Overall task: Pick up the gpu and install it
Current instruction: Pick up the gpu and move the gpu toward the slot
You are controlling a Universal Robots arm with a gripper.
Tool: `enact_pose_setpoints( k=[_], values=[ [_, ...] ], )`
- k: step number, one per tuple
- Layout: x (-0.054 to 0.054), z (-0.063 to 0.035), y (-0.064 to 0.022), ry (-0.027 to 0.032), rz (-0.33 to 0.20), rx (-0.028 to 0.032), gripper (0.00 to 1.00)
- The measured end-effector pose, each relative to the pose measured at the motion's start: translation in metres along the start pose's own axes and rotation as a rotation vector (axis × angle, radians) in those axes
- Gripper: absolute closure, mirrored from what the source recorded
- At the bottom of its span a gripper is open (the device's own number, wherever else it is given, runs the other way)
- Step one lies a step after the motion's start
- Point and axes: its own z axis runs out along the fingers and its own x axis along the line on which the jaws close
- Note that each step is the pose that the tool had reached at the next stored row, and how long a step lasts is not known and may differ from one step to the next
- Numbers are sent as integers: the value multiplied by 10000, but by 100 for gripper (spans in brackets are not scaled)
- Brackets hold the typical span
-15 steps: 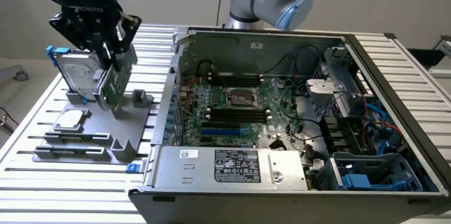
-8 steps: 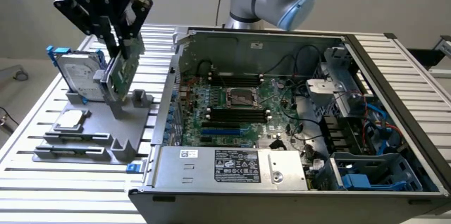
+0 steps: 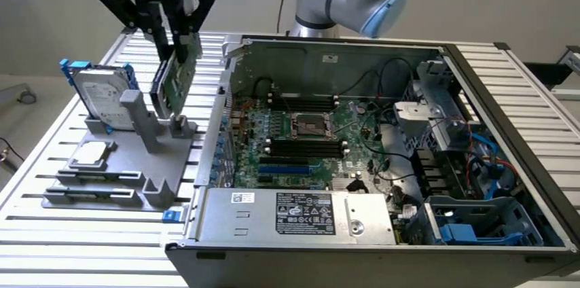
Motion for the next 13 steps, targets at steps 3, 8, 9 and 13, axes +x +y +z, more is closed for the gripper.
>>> enact_pose_setpoints(
  k=[3, 8, 9, 13],
  values=[
    [-140, -18, -30, 1, 0, -35, 74],
    [-368, -23, -70, 1, -1, -67, 74],
    [-413, -24, -74, 3, -1, -69, 74],
    [-593, -25, -81, 9, 0, -75, 74]
  ],
)
